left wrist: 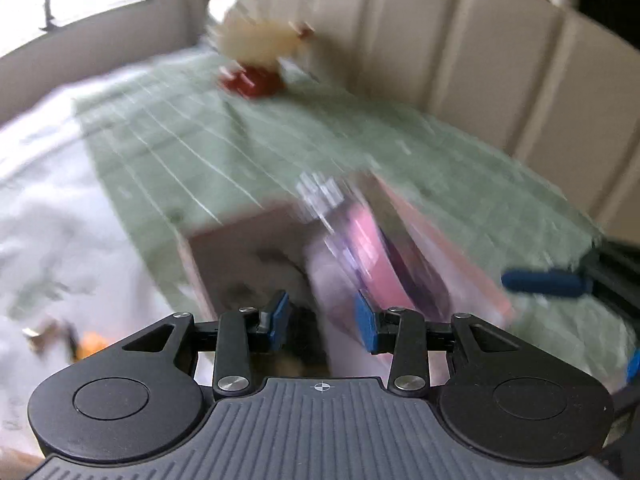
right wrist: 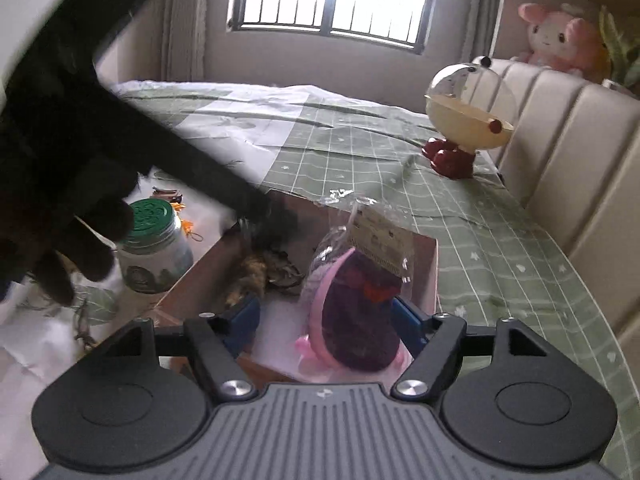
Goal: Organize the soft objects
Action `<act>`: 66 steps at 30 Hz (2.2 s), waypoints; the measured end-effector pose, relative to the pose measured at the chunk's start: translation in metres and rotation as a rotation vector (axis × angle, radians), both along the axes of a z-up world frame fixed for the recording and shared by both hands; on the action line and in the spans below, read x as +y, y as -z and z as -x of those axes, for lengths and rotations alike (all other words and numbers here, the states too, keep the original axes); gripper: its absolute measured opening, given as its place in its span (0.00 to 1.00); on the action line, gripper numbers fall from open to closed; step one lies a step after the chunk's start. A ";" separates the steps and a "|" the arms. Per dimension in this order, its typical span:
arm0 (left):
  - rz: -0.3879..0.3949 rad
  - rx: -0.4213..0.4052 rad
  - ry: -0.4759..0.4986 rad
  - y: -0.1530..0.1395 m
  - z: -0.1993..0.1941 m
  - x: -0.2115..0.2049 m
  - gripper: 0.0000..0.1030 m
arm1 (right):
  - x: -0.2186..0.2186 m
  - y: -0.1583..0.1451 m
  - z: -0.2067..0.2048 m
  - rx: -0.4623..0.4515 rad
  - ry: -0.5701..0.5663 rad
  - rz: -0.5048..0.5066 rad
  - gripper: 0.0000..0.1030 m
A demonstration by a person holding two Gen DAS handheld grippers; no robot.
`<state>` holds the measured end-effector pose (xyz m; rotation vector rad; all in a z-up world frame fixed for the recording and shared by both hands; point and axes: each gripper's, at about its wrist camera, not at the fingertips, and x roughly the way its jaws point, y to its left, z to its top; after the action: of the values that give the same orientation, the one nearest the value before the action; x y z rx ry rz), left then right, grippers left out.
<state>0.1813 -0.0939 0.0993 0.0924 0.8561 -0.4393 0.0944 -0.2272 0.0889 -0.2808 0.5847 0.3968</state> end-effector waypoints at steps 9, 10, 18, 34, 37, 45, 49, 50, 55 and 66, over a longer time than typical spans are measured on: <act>0.209 -0.033 -0.147 -0.007 0.050 0.056 0.40 | -0.020 0.025 0.054 0.043 0.070 -0.057 0.71; 0.228 -0.054 -0.186 -0.013 0.063 0.068 0.40 | -0.021 0.028 0.060 0.045 0.073 -0.060 0.71; 0.266 0.015 -0.557 -0.004 0.132 0.153 0.40 | -0.008 0.059 0.097 0.077 0.094 -0.008 0.72; 0.299 0.033 -0.568 0.040 0.177 0.163 0.40 | 0.062 0.005 0.079 0.112 -0.060 -0.024 0.72; 0.315 -0.009 -0.588 0.033 0.189 0.185 0.40 | 0.105 -0.041 0.032 0.129 -0.120 -0.057 0.72; 0.366 -0.061 -0.573 0.035 0.206 0.224 0.40 | 0.234 -0.049 -0.138 0.466 -0.074 -0.069 0.72; 0.415 -0.042 -0.594 0.044 0.218 0.238 0.40 | 0.284 0.004 -0.194 0.546 0.022 0.047 0.58; 0.415 -0.038 -0.600 0.045 0.220 0.241 0.40 | 0.291 0.019 -0.203 0.580 0.049 0.055 0.50; 0.380 -0.025 -0.597 0.042 0.227 0.244 0.40 | 0.304 0.060 -0.213 0.613 0.135 0.087 0.14; 0.386 0.073 -0.527 0.051 0.204 0.186 0.40 | 0.213 -0.110 -0.075 0.282 -0.169 -0.170 0.07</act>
<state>-0.0229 0.0925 0.0483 -0.4986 0.8172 -0.1044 0.1692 -0.0145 0.1992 -0.1108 0.8013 0.6529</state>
